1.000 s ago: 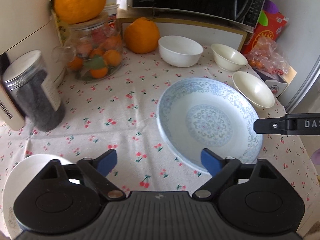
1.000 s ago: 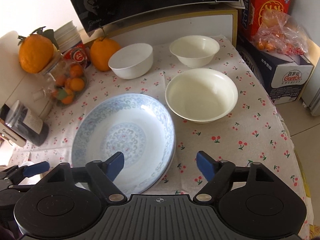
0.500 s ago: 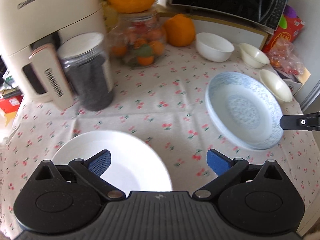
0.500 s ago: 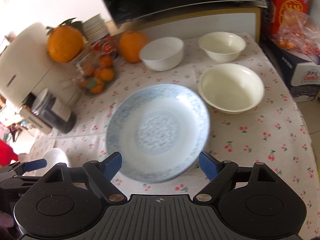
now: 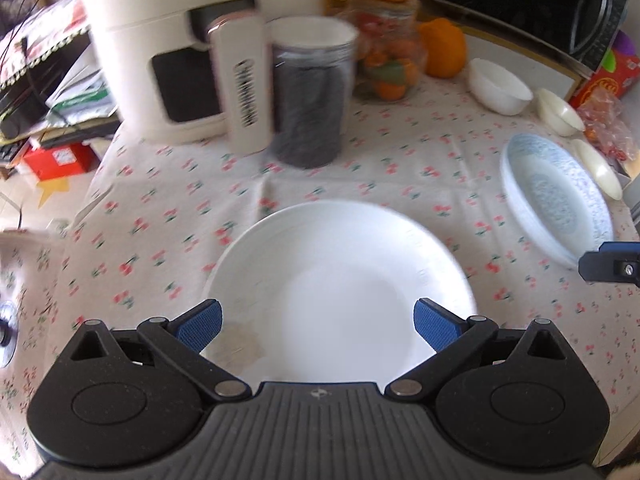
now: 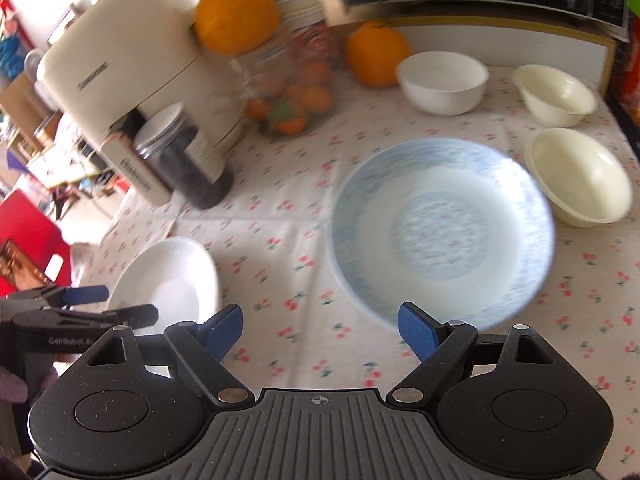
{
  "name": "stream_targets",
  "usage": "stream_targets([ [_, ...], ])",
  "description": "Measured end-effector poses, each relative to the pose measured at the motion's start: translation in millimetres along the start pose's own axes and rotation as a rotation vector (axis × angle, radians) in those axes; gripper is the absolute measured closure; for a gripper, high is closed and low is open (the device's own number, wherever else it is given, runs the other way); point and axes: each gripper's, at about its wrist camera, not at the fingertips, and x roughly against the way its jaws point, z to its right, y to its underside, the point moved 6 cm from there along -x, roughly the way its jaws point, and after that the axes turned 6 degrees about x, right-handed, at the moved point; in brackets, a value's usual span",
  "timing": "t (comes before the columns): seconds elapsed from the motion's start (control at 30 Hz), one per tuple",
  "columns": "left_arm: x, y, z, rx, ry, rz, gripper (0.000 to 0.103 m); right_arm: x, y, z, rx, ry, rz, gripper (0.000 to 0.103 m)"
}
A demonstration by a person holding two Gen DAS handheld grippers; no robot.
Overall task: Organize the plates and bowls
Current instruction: 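Move both tools to the rim of the plain white plate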
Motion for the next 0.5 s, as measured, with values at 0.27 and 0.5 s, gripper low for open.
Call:
stream_targets([
  [0.27, 0, 10, -35, 0.062, 0.023, -0.04, 0.006, -27, 8, -36, 0.04, -0.051, -0.039, 0.016],
  [0.5, -1, 15, -48, 0.11, 0.063, -0.075, 0.026, -52, 14, -60, 0.058, -0.086, -0.051, 0.016],
])
